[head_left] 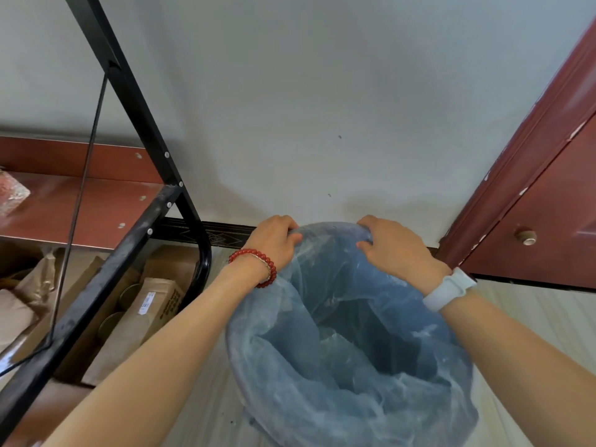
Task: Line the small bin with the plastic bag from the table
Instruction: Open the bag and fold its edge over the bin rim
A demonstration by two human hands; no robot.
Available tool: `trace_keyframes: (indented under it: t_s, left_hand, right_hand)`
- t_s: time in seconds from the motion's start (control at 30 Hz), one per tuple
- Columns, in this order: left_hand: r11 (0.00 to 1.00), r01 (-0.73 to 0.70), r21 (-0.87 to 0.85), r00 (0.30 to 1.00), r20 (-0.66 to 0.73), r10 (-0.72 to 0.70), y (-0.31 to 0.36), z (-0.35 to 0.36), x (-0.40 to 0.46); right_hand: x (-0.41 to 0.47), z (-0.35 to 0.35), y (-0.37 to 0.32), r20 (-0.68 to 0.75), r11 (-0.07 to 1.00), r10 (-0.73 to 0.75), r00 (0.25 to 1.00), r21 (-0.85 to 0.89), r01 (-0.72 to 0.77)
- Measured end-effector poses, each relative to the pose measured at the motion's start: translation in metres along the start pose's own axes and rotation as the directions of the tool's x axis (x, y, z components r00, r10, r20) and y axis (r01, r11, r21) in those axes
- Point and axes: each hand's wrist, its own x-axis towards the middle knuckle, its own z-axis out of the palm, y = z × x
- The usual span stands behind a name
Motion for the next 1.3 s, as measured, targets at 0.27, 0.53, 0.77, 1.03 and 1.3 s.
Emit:
trace_keyframes:
  t_s: [0.27,0.53,0.77,1.03,1.3]
  left_hand:
    - [0.985,-0.129,-0.116,0.992,-0.029,0.126,0.005,-0.024,-0.002]
    - [0.992,-0.124,0.005,0.991,-0.042,0.124,0.016,-0.016,0.016]
    - [0.989,-0.113,-0.095,0.993,-0.023,0.112,0.015,-0.019,0.017]
    - [0.988,-0.010,-0.153,0.997,0.070,0.021,0.011,-0.015,0.014]
    - [0.993,-0.062,0.098,0.994,-0.087,0.071,0.020,-0.004,0.002]
  right_hand:
    - [0.005,0.001,-0.016,-0.148,0.971,-0.145,0.978,-0.211,0.112]
    - [0.001,-0.005,-0.017,-0.206,0.993,-0.103,0.973,-0.075,0.090]
    - [0.009,-0.027,-0.013,-0.134,0.993,-0.079,0.988,0.074,0.089]
    - [0.009,-0.039,0.005,0.152,0.978,-0.064,0.986,0.206,0.032]
    - [0.003,-0.030,0.009,-0.009,0.995,-0.006,1.000,0.095,0.006]
